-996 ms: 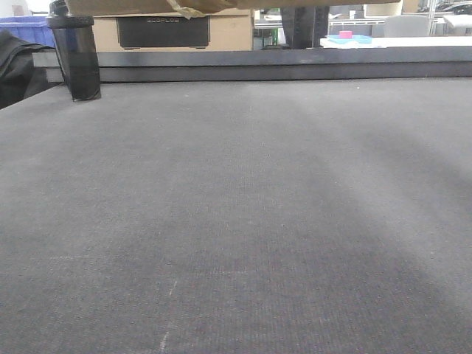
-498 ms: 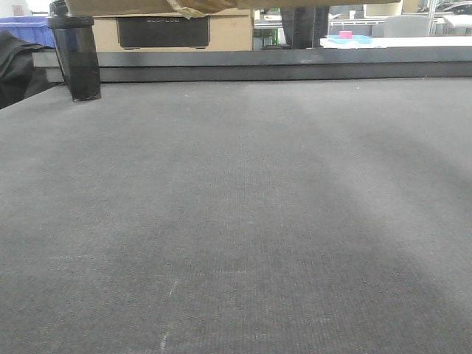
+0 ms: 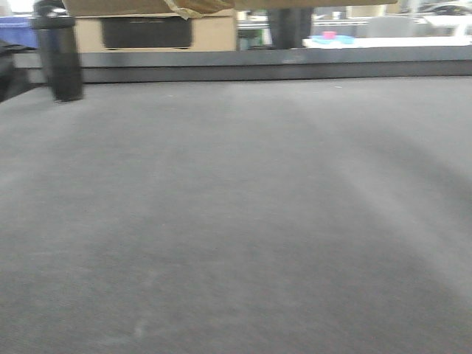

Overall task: Stack two boxes on right shelf middle
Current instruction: 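Hold the boxes with both grippers while the base turns away from the table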

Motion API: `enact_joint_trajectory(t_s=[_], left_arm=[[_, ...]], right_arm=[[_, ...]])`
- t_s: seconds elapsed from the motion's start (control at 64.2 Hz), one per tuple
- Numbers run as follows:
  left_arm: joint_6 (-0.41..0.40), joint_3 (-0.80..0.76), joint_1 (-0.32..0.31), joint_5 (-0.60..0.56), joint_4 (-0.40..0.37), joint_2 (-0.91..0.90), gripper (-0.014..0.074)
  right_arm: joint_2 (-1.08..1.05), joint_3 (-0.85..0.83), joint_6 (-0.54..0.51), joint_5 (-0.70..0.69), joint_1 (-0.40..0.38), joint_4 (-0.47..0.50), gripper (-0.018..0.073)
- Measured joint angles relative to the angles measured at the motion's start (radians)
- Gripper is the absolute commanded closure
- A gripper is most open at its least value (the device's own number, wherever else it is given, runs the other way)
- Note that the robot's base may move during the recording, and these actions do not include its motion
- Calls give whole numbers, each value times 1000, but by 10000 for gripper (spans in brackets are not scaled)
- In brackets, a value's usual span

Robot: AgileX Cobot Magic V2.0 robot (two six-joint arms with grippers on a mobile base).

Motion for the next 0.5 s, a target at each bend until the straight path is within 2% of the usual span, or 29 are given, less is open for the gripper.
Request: enact_joint_trajectory(t_s=[0.498], left_arm=[[0,0,0,0,0,0,708]], right_arm=[[0,0,2,-2,0,0,713]])
